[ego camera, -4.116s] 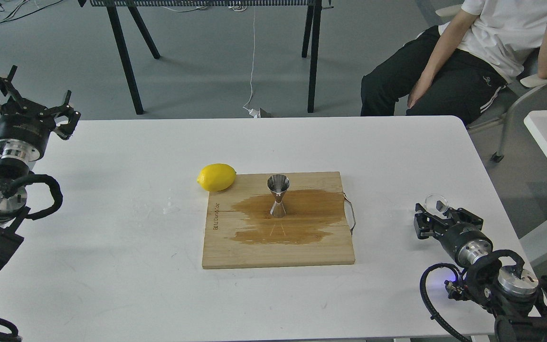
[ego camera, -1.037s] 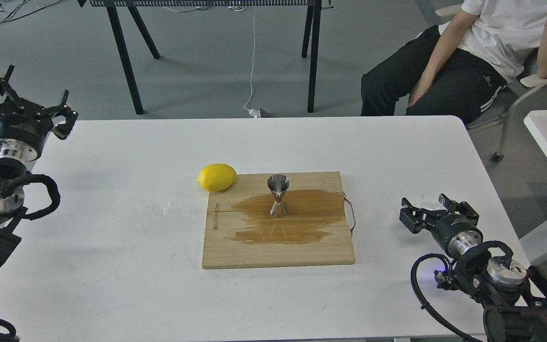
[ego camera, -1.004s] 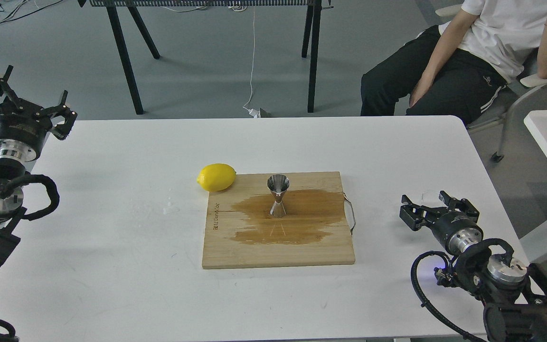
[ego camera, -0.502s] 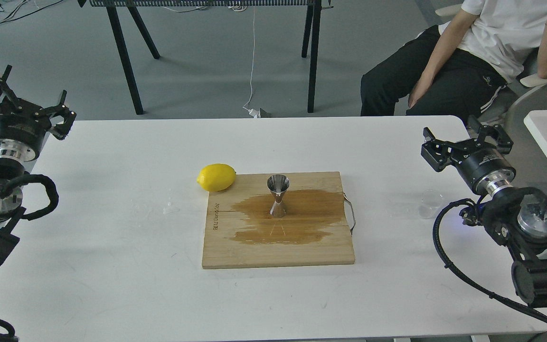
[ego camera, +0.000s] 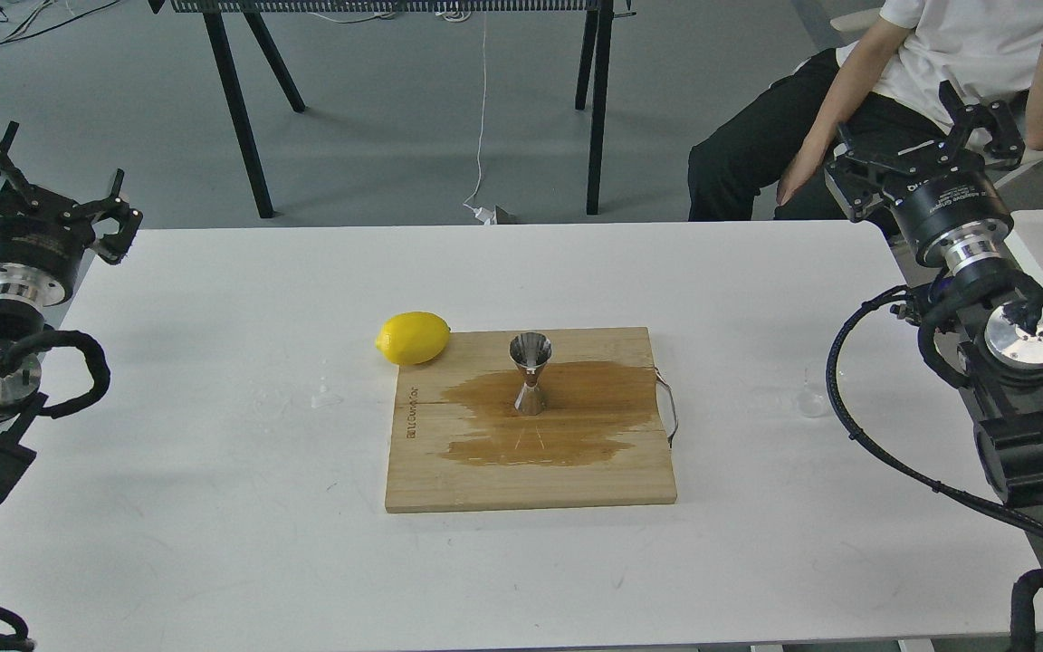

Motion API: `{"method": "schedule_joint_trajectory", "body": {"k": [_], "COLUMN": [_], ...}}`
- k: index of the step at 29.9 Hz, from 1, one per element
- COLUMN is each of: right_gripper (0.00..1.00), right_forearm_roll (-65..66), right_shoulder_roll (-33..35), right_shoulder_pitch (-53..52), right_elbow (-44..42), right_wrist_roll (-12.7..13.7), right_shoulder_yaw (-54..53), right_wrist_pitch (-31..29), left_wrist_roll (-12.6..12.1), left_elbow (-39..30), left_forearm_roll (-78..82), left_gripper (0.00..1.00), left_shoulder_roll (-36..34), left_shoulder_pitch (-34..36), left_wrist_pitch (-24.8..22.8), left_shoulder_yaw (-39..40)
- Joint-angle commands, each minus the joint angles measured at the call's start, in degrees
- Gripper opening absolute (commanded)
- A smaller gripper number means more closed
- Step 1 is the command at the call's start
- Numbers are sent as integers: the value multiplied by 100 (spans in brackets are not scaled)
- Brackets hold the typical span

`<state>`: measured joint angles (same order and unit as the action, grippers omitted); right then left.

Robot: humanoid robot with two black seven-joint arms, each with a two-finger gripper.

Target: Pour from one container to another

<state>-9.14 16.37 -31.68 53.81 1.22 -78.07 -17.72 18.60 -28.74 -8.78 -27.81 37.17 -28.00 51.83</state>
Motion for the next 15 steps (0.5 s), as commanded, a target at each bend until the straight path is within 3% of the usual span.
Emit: {"method": "schedule_joint_trajectory", "body": {"k": [1,15], "right_gripper": [100,100], "right_forearm_roll": [0,-9], "right_shoulder_roll": [-11,-266], "right_shoulder_pitch": [-259,-357], "right_elbow": [-379,-1004], "right_wrist_roll": [-8,-17], "right_shoulder_yaw": [11,2], "right_wrist_pitch": [-170,-417], "left_wrist_roll": [3,-76], "left_elbow": [0,246], "left_forearm_roll": [-1,34], "left_gripper": [100,100], "left_shoulder_roll": [21,74], "left_shoulder_pitch": [0,756], "left_wrist_pitch": [0,0], "left_shoulder_yaw": [11,-50]}}
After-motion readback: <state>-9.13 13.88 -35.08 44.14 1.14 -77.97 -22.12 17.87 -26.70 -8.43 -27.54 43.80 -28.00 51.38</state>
